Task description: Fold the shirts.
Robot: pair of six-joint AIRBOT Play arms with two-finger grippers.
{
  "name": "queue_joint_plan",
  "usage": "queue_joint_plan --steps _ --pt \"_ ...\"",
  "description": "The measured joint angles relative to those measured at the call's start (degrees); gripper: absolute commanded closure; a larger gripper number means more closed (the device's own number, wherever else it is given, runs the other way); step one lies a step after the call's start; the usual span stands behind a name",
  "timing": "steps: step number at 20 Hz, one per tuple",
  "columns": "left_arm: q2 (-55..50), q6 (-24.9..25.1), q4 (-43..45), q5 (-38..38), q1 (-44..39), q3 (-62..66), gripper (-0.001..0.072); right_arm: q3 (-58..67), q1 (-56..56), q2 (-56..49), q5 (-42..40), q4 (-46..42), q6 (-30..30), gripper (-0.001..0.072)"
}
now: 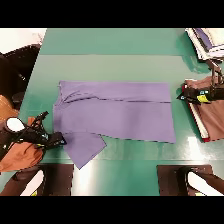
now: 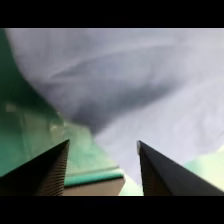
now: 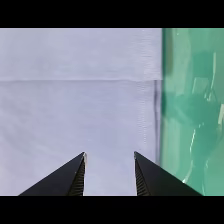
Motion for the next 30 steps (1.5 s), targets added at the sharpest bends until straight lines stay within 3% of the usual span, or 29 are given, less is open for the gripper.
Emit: queue_joint_plan --steps 4,5,6,7,13,15,20,21,22,30 --pt "0.26 -0.22 -2.78 3.87 -0.68 -1.51 0.0226 -0.04 1.62 0.07 -0.26 0.24 0.00 0.0356" --pt "0.28 -0.26 -3.32 4.63 -1.51 -1.81 0.0386 -0.04 1.81 0.07 -0.35 0.42 0.00 0.0355" --pt "0.24 -0.42 -3.45 5.88 -2.47 -2.10 0.0634 -0.04 1.88 0.09 -0.35 0.85 0.00 0.0355" --pt "0.17 -0.39 -3.50 6.86 -3.50 -2.32 0.0675 -0.04 1.88 0.15 -0.33 1.31 0.00 0.0355" --pt "0.59 -0.39 -5.27 7.28 -5.99 0.42 0.0684 -1.60 -3.82 3.48 6.21 0.07 -0.70 0.0347" --pt "0.79 -0.22 -5.42 6.27 -6.19 3.04 0.0683 -5.46 -8.17 5.90 9.31 -1.95 -0.81 0.0146" --pt "0.94 -0.09 -5.66 5.42 -6.38 8.22 0.0683 -21.68 -19.19 9.92 12.85 0.26 -0.96 0.0183" --pt "0.94 0.02 -5.66 5.29 -6.38 8.66 0.0683 -24.96 -20.37 10.23 12.70 1.97 -1.01 0.0279" --pt "0.94 0.00 -5.68 5.33 -6.38 9.01 0.0683 -27.63 -20.96 10.47 12.22 3.26 -1.05 0.0327" --pt "0.94 0.28 -5.75 5.35 -6.38 9.79 0.0683 -36.00 -16.46 8.70 5.27 9.03 -0.02 0.0333"
